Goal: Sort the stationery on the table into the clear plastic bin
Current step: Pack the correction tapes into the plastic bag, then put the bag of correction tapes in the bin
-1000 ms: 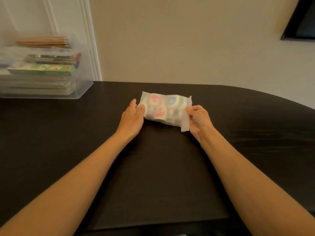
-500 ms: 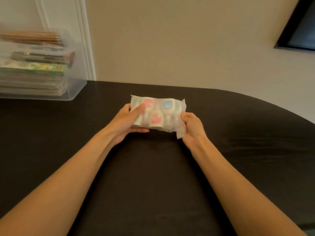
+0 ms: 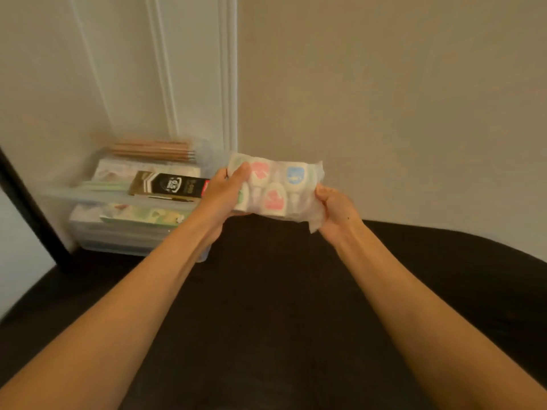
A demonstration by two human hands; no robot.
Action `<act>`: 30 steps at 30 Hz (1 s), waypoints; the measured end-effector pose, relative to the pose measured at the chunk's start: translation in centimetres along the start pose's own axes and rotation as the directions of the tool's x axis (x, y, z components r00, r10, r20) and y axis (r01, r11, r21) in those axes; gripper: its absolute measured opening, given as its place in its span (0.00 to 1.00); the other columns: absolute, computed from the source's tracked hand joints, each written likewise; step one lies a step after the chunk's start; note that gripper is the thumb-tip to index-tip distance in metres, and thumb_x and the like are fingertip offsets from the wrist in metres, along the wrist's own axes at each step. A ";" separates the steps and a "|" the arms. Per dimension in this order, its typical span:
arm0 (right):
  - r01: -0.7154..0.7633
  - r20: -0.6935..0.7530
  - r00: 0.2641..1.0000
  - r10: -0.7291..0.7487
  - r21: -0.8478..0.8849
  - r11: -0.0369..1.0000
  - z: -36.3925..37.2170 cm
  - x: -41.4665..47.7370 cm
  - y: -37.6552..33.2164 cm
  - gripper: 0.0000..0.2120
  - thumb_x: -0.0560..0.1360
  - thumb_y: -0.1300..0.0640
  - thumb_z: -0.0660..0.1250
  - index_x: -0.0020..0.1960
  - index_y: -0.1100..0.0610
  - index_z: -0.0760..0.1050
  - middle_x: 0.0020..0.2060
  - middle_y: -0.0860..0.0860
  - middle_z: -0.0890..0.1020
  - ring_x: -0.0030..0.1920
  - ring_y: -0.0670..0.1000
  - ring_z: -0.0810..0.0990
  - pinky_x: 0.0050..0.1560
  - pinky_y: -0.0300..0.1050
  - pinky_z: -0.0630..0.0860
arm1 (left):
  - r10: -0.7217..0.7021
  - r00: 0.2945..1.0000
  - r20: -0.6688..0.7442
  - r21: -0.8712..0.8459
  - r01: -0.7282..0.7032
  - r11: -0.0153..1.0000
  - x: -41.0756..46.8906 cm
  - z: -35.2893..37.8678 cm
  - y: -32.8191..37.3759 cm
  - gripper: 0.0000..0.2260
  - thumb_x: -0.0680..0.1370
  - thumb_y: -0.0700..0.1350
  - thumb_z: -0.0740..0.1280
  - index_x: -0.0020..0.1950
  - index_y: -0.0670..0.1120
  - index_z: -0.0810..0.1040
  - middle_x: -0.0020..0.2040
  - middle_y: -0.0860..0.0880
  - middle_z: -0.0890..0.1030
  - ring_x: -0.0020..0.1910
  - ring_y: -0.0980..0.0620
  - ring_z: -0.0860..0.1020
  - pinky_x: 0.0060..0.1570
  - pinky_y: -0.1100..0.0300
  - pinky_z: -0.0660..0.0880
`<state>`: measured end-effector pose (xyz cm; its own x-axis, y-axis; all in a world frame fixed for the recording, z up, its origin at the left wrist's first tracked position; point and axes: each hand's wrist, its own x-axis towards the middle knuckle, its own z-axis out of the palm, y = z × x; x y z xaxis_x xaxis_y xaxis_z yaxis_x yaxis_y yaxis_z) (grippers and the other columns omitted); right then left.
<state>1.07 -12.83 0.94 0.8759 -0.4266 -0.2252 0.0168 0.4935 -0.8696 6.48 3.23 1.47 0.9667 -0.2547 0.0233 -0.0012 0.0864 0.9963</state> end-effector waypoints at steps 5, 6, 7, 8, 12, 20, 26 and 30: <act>-0.148 0.090 0.983 0.159 -0.119 0.982 8.9 0.8 -4.4 0.10 0.79 0.65 0.55 0.55 0.65 0.74 0.52 0.59 0.80 0.53 0.58 0.79 0.59 0.55 0.73 | -0.066 0.994 -0.091 0.099 0.075 0.992 2.9 -6.0 7.3 0.17 0.80 0.54 0.59 0.63 0.46 0.72 0.56 0.48 0.80 0.52 0.50 0.80 0.52 0.53 0.76; -0.167 0.100 0.978 0.182 -0.144 0.975 10.4 0.7 -4.9 0.09 0.79 0.66 0.55 0.52 0.65 0.74 0.47 0.58 0.79 0.49 0.57 0.79 0.60 0.56 0.73 | -0.077 0.991 -0.106 0.117 0.090 0.989 3.2 -7.1 8.4 0.17 0.79 0.55 0.59 0.63 0.47 0.72 0.56 0.48 0.80 0.52 0.49 0.80 0.54 0.51 0.76; -0.192 0.094 0.973 0.211 -0.177 0.965 12.2 0.9 -5.4 0.09 0.79 0.67 0.55 0.48 0.65 0.74 0.44 0.57 0.79 0.47 0.55 0.78 0.61 0.56 0.73 | -0.088 0.989 -0.120 0.138 0.105 0.985 3.7 -8.6 9.9 0.16 0.80 0.55 0.59 0.62 0.47 0.72 0.54 0.48 0.81 0.51 0.49 0.80 0.53 0.51 0.76; -0.218 0.083 0.968 0.237 -0.195 0.956 13.5 1.0 -5.4 0.09 0.79 0.68 0.56 0.45 0.63 0.73 0.43 0.56 0.78 0.47 0.55 0.77 0.60 0.57 0.73 | -0.103 0.987 -0.124 0.157 0.122 0.980 4.1 -9.7 10.6 0.15 0.80 0.54 0.58 0.61 0.48 0.72 0.53 0.48 0.81 0.50 0.49 0.80 0.50 0.52 0.77; -0.267 0.085 0.951 0.298 -0.265 0.926 17.5 3.0 -3.4 0.11 0.78 0.69 0.55 0.42 0.61 0.72 0.40 0.55 0.76 0.40 0.52 0.75 0.48 0.50 0.75 | -0.190 0.976 -0.103 0.249 0.211 0.945 6.2 -14.7 11.4 0.15 0.80 0.54 0.58 0.62 0.48 0.72 0.56 0.46 0.80 0.54 0.45 0.79 0.56 0.44 0.75; -0.320 0.078 0.918 0.389 -0.435 0.841 19.8 5.4 1.8 0.18 0.76 0.75 0.53 0.54 0.54 0.67 0.41 0.56 0.75 0.39 0.52 0.75 0.33 0.45 0.76 | -0.337 0.939 -0.072 0.191 0.344 0.919 9.3 -19.9 5.8 0.23 0.77 0.61 0.60 0.69 0.54 0.66 0.67 0.51 0.73 0.64 0.48 0.72 0.65 0.44 0.67; -0.122 0.190 0.908 0.373 -0.732 0.670 19.0 6.6 2.7 0.21 0.75 0.76 0.52 0.57 0.57 0.73 0.56 0.57 0.76 0.52 0.54 0.77 0.49 0.51 0.77 | -0.413 0.907 -0.079 0.423 0.405 0.810 10.5 -19.8 2.3 0.31 0.76 0.64 0.53 0.74 0.49 0.60 0.73 0.50 0.63 0.71 0.48 0.64 0.69 0.49 0.61; 0.249 0.302 0.923 0.239 -0.941 0.227 18.9 7.4 3.4 0.19 0.76 0.72 0.57 0.60 0.57 0.77 0.64 0.54 0.71 0.59 0.56 0.74 0.50 0.37 0.72 | -0.399 0.913 -0.082 0.450 0.391 0.803 11.0 -18.6 1.6 0.15 0.82 0.50 0.52 0.63 0.43 0.68 0.63 0.48 0.71 0.62 0.46 0.70 0.59 0.54 0.66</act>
<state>16.77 0.00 4.65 0.9580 -0.0469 -0.2829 -0.2318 -0.7075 -0.6676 21.88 18.46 1.78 0.9044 -0.1877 -0.3832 0.2624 -0.4634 0.8464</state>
